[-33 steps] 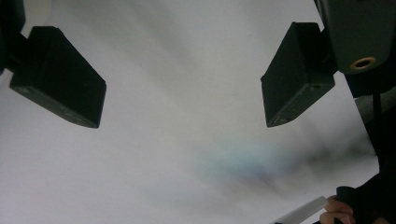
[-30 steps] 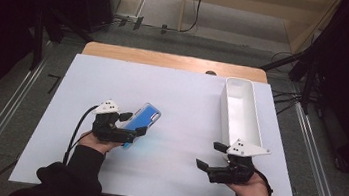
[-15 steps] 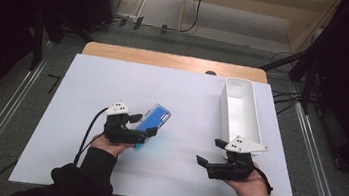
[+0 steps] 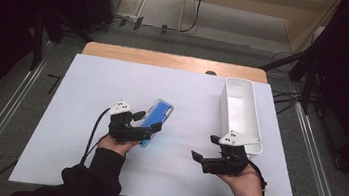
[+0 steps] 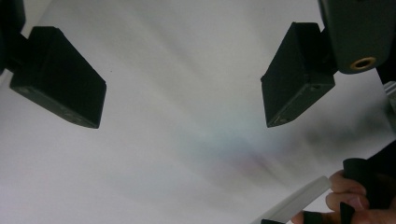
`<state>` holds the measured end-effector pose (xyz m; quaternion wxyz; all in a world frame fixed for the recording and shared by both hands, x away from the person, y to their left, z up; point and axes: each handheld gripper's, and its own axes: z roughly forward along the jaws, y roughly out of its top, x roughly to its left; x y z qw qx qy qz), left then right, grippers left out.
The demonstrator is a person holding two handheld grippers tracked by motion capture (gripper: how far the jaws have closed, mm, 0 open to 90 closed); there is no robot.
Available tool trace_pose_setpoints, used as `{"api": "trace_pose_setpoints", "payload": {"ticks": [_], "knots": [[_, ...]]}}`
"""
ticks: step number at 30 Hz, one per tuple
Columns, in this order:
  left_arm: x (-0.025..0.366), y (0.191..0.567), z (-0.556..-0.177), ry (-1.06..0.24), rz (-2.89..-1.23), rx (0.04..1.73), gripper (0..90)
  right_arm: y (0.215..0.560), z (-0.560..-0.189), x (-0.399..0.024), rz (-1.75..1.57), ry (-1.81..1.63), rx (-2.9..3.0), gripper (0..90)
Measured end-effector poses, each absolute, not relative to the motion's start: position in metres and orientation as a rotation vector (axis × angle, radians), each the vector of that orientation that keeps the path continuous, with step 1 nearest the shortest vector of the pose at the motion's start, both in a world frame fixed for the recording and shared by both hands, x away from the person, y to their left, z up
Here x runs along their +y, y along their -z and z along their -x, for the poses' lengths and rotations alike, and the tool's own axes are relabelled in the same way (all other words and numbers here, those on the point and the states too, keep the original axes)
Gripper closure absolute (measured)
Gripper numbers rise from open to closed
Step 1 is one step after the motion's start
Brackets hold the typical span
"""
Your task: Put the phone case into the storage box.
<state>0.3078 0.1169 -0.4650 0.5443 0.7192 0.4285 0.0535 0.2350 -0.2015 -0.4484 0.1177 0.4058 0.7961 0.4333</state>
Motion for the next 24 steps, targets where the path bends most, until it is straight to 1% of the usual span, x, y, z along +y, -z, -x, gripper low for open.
{"api": "trace_pose_setpoints", "payload": {"ticks": [5,12,19,20,24], "knots": [[0.114,0.467,-0.308,-0.114,-1.684,1.028,16.3,0.446,-0.241,-0.2,-1.232,-1.296,2.322,12.7],[0.112,0.47,-0.307,-0.142,-1.664,1.037,16.3,0.439,-0.249,-0.197,-1.319,-1.305,2.306,12.7],[0.111,0.472,-0.306,-0.136,-1.635,1.043,16.3,0.43,-0.256,-0.195,-1.396,-1.333,2.295,12.7],[0.112,0.473,-0.307,-0.119,-1.623,1.04,16.3,0.43,-0.257,-0.195,-1.394,-1.339,2.297,12.7],[0.112,0.474,-0.306,-0.128,-1.615,1.037,16.3,0.425,-0.261,-0.192,-1.4,-1.352,2.293,12.7]]}}
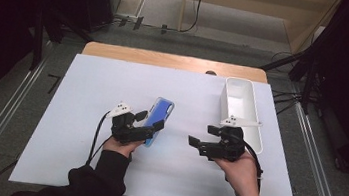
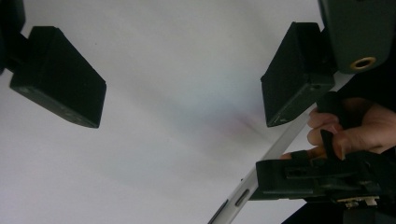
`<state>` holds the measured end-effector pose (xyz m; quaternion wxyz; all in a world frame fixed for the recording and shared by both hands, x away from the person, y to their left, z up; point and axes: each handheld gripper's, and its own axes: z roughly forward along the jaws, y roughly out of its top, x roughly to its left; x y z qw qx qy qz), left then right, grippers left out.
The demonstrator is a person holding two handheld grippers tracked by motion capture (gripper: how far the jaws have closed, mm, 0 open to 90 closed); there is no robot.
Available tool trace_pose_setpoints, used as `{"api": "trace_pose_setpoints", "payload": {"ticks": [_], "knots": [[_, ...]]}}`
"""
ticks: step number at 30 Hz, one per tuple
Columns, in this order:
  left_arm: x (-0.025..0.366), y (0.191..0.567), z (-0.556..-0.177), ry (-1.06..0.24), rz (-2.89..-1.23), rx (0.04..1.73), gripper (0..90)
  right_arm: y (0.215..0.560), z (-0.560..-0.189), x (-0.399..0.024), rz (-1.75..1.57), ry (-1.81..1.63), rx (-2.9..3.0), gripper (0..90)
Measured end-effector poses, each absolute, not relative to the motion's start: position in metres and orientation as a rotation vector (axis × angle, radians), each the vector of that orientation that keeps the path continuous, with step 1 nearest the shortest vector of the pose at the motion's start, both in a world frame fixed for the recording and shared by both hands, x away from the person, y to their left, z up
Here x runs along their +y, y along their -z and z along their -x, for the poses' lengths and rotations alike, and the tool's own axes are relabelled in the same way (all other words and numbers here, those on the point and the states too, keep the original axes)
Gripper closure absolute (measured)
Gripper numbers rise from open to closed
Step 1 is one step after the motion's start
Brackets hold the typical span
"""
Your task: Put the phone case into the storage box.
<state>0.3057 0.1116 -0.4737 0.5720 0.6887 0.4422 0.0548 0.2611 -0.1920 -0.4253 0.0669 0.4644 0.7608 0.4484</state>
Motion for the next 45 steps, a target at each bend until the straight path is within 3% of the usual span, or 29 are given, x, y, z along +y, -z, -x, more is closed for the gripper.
{"api": "trace_pose_setpoints", "payload": {"ticks": [29,32,45], "knots": [[0.107,0.476,-0.302,-0.16,-1.625,1.021,16.3,0.402,-0.301,-0.171,-1.47,-1.397,2.284,14.0],[0.106,0.476,-0.301,-0.178,-1.629,1.012,16.3,0.4,-0.305,-0.17,-1.479,-1.416,2.292,22.0],[0.103,0.477,-0.301,-0.193,-1.626,1.01,16.3,0.402,-0.325,-0.161,-1.558,-1.456,2.276,22.1]]}}
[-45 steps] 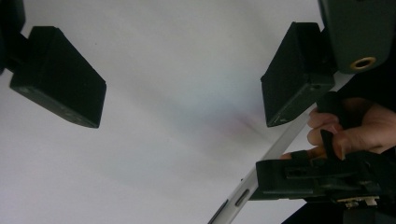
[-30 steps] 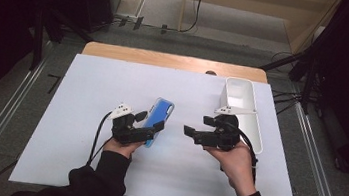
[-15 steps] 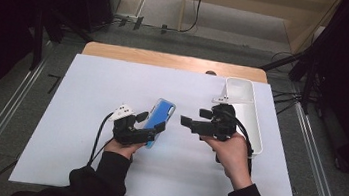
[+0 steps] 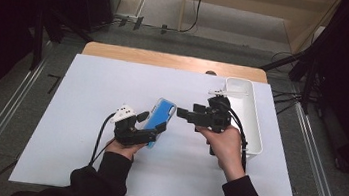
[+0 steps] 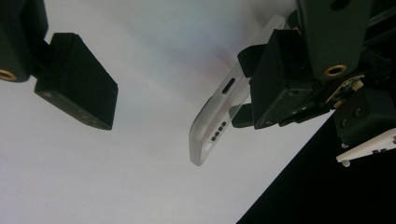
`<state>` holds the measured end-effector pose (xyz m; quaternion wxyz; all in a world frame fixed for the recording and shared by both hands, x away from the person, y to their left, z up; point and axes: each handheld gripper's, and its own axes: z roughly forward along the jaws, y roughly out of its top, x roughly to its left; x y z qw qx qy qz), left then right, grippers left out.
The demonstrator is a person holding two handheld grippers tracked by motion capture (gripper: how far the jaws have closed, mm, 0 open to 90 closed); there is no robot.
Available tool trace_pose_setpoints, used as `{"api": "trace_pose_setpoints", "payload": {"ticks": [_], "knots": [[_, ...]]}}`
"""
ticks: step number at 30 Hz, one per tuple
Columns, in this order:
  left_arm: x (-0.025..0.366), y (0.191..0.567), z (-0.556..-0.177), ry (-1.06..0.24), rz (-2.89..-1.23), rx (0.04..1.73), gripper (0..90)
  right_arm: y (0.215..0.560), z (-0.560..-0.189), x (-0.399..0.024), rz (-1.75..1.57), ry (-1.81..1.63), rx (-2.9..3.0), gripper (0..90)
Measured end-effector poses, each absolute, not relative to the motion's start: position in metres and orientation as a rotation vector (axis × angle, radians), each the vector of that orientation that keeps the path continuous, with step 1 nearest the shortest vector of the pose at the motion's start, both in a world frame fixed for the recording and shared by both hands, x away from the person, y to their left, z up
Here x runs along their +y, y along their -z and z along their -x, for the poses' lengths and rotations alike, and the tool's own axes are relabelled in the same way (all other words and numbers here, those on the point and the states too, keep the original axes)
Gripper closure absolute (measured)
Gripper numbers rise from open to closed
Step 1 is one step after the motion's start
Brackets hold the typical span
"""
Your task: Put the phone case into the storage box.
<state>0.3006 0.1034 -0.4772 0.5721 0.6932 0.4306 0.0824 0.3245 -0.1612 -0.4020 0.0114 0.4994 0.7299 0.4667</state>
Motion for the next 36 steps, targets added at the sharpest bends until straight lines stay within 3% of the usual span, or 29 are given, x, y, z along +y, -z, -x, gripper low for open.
{"api": "trace_pose_setpoints", "payload": {"ticks": [20,36], "knots": [[0.099,0.48,-0.3,-0.225,-1.638,0.977,16.3,0.412,-0.346,-0.146,-1.64,-1.477,2.278,23.9],[0.099,0.48,-0.299,-0.231,-1.642,0.974,16.3,0.425,-0.351,-0.136,-1.724,-1.515,2.318,34.1]]}}
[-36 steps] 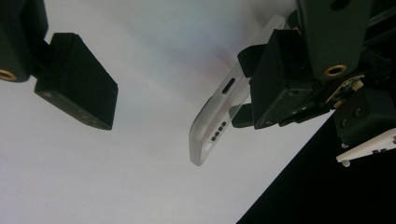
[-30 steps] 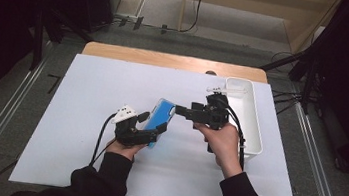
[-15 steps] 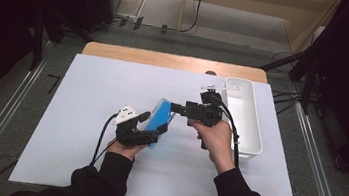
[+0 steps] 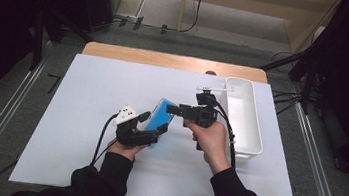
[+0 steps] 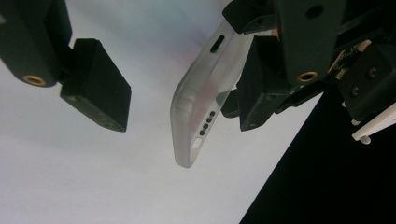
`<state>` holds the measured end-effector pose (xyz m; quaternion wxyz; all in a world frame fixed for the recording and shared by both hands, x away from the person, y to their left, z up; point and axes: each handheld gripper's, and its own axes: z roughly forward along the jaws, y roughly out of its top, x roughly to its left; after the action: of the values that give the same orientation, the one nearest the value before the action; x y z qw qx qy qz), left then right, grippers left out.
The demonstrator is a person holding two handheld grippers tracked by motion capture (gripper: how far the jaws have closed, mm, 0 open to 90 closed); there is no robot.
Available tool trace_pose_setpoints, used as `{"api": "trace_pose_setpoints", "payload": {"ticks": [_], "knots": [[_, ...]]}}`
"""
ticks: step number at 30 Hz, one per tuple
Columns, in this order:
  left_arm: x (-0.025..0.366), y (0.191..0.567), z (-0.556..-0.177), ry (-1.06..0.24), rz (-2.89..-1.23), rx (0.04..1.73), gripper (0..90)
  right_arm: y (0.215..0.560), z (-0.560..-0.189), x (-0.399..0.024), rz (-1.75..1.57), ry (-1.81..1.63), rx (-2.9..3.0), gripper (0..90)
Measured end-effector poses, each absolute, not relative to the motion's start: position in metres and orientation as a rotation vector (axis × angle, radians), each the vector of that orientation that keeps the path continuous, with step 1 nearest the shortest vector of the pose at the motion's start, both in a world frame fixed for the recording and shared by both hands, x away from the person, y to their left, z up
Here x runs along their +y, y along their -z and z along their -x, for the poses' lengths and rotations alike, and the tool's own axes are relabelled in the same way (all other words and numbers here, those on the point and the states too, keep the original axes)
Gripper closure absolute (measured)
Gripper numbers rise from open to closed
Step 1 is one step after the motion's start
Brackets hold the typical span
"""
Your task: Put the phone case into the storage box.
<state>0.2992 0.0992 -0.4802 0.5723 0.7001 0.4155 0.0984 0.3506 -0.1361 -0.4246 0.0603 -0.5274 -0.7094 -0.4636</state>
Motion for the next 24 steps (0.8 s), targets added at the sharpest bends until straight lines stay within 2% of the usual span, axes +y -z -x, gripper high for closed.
{"api": "trace_pose_setpoints", "payload": {"ticks": [13,24], "knots": [[0.0993,0.4815,-0.2987,-0.237,-1.637,0.984,16.3,0.4282,-0.3524,-0.1316,1.607,1.39,-2.097,48.5],[0.0978,0.4832,-0.2961,-0.254,-1.636,0.978,16.3,0.4267,-0.3516,-0.1336,1.618,1.359,-2.022,71.8]]}}
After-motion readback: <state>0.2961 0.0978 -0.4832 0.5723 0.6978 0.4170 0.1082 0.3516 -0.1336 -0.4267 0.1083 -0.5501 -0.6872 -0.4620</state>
